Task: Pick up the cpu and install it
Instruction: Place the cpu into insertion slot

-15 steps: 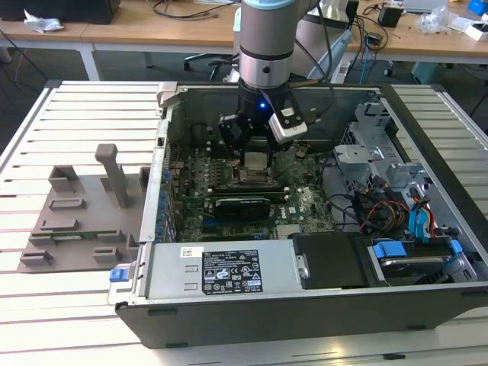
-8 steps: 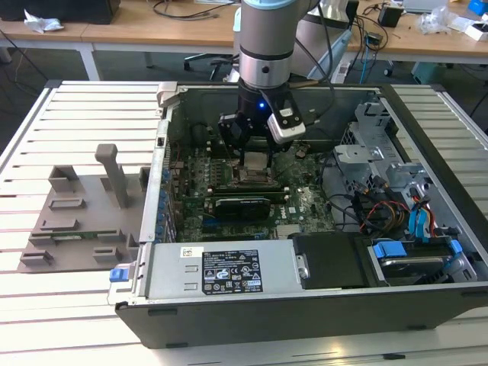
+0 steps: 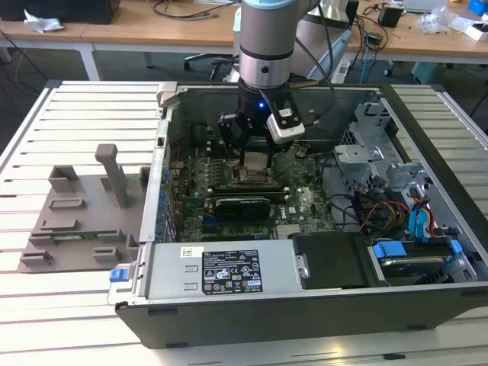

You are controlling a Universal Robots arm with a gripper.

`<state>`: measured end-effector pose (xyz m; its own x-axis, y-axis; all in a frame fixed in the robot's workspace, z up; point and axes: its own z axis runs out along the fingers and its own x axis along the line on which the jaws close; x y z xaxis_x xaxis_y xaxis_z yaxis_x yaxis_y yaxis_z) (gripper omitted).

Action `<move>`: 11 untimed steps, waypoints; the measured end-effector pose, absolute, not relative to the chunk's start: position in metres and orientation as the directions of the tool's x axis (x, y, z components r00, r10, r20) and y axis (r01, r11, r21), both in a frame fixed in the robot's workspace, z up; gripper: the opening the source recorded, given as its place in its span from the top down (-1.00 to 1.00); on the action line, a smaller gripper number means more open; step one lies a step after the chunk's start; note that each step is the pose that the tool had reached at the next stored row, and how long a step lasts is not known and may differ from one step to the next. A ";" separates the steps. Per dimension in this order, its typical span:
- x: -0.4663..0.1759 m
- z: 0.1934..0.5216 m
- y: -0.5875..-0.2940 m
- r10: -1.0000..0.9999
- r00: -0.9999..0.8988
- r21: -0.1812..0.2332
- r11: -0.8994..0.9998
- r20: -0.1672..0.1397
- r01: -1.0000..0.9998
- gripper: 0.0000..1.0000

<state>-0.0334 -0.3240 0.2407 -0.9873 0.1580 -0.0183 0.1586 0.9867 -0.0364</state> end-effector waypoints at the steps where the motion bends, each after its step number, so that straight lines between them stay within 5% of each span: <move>1: -0.033 0.241 -0.324 0.164 -0.986 -0.037 0.986 -0.018 0.164 -0.09; 11: -0.033 0.241 -0.324 0.225 -0.974 -0.037 0.974 -0.018 0.225 -0.09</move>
